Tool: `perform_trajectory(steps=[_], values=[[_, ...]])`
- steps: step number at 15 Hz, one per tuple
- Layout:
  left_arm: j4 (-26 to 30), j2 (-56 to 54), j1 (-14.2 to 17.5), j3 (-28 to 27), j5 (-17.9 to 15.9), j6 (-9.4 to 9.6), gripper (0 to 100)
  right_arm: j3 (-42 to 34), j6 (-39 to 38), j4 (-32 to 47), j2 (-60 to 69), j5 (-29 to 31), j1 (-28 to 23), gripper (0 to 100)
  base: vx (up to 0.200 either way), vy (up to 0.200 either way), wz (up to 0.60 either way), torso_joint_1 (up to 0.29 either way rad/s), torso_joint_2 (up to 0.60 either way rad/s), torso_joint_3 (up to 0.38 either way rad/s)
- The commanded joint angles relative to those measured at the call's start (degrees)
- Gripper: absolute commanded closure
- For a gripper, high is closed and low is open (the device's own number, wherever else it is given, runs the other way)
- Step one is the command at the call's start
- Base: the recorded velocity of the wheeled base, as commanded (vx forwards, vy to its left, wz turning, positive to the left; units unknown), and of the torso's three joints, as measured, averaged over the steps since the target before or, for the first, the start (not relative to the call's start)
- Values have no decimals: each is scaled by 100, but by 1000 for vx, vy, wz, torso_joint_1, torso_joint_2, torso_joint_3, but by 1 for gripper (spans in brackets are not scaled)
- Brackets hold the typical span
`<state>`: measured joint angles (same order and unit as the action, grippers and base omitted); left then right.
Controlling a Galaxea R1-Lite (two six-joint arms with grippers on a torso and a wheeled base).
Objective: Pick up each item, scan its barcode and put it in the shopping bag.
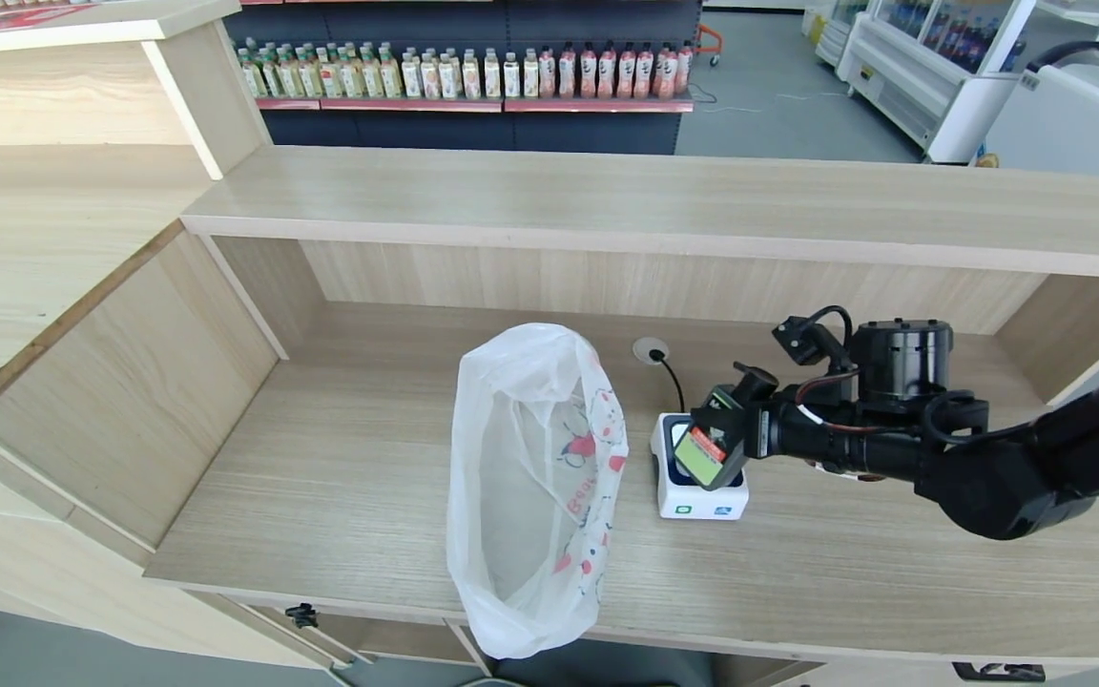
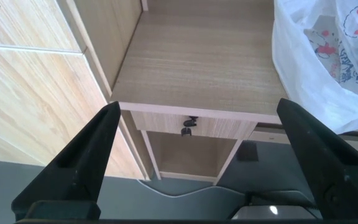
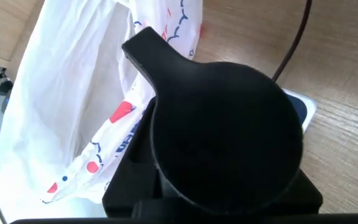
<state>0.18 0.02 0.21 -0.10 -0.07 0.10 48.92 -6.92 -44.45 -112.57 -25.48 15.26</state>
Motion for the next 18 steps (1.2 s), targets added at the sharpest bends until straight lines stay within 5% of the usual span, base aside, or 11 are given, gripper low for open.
perform_trajectory(steps=[1, 15, 18], values=[[-1, -2, 6, 1, -1, -1, 0, 91, -2, -82, -266, 8, 3, 100, 0, 0, 0, 0, 0, 0], [-1, -2, 6, 1, -1, -1, 0, 100, -46, -354, -310, -19, 12, 100, 0, 0, 0, 0, 0, 0], [-1, -2, 6, 1, -1, -10, 0, -181, -195, -337, 508, -10, -6, 100, 0, 0, 0, 0, 0, 0]])
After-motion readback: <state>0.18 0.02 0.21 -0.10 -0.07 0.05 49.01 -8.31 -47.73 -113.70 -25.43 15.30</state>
